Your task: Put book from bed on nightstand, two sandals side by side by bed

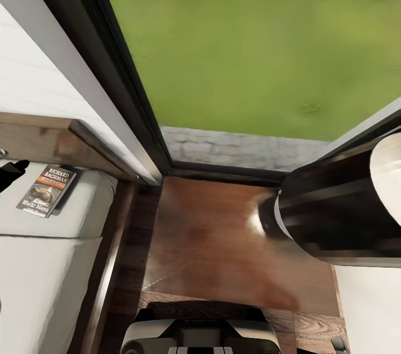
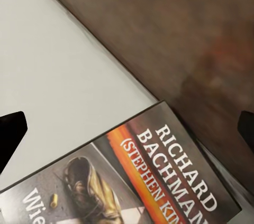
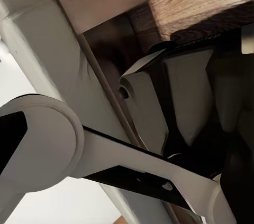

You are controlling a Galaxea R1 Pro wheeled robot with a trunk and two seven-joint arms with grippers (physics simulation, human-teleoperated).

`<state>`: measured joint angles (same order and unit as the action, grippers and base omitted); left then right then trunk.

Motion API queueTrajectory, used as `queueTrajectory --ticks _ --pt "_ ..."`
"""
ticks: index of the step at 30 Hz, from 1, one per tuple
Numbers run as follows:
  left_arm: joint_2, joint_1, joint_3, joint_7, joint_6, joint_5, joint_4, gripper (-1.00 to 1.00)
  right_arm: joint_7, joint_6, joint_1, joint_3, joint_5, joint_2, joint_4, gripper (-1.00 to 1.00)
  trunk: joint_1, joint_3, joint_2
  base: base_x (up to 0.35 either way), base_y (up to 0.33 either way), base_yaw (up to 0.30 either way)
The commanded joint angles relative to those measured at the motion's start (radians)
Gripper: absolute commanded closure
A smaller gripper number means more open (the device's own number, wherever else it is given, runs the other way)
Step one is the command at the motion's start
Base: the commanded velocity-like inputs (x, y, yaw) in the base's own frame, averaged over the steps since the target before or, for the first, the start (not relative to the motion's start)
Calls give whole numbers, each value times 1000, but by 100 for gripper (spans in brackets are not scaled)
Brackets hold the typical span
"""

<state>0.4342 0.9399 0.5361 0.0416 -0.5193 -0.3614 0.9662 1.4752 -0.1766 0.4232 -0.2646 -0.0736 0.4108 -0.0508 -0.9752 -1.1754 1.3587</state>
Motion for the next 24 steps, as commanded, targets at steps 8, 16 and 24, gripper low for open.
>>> queueTrajectory --ticks 8,16,24 --pt "0 0 2 4 -5 -10 0 -100 3 -11 0 5 -8 0 0 -100 0 0 0 0 0 0" --pt "0 0 2 4 -4 -10 -3 -100 3 -11 0 5 -8 0 0 -100 0 0 0 0 0 0" --pt "0 0 2 4 -4 -10 -3 -100 3 -11 0 5 -8 0 0 -100 -23 -19 42 0 0 0"
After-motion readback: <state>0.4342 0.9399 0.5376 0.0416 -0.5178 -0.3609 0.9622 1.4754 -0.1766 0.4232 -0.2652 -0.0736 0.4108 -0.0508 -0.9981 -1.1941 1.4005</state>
